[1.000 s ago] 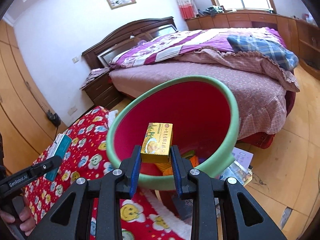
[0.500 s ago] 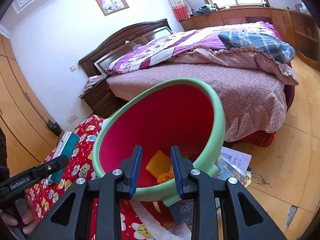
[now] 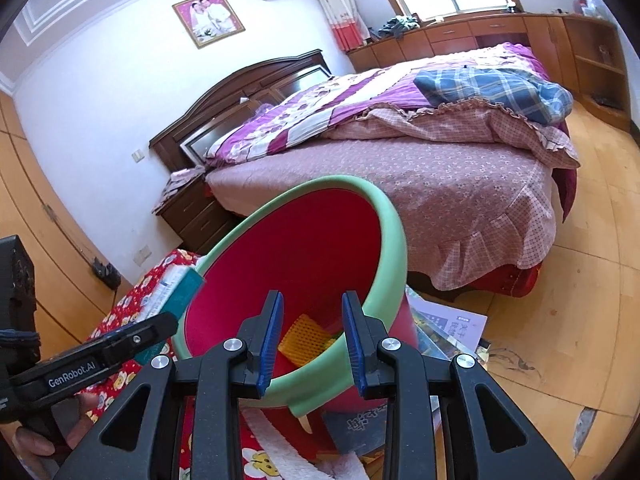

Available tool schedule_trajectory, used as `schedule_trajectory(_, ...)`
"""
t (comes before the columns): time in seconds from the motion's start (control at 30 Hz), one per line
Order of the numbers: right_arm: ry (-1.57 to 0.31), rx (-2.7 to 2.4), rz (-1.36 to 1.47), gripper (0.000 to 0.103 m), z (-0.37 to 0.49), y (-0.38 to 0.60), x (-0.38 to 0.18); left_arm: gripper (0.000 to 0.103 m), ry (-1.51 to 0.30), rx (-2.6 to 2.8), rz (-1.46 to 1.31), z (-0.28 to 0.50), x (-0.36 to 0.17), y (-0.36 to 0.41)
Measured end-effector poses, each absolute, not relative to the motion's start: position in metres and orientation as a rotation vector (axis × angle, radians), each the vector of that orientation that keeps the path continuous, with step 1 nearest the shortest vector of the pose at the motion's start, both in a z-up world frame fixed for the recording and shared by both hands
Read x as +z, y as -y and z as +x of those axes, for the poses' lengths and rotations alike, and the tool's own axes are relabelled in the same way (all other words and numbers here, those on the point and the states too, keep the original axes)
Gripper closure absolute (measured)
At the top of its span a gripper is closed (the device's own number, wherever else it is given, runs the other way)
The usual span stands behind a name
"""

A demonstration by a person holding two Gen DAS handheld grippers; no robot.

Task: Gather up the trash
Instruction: 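Carry both boxes over the red bucket and open both tools to drop them, then move both open tools back toward the items on the quilt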

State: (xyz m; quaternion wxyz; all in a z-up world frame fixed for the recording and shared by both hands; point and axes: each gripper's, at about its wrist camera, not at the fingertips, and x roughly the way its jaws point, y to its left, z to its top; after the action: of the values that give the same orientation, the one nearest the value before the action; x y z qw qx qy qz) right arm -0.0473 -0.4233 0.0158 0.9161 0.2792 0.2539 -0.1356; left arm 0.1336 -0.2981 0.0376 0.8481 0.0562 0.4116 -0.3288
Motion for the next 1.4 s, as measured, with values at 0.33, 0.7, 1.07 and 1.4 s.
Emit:
schedule_trajectory(0.33,-0.527,-0.285,0.589,0.072,-0.05,0.425,0.014,0.044,-0.881,-0.681,0.13,0.131,0.032,0.302)
schedule_trajectory(0.7,-0.525,-0.266,0.578,0.072,-0.054,0.413,0.021,0.044,-0.871,-0.631,0.082,0.125,0.041,0.27)
schedule_trajectory(1.07,-0.532,-0.21,0.543,0.064,-0.058,0.385,0.035,0.044,-0.831,-0.521,0.033,0.113,0.057,0.216)
schedule_trajectory(1.4,-0.562,-0.137,0.509,0.063,-0.051,0.353,0.04,0.044,-0.82,-0.412,-0.007,0.114,0.06,0.162)
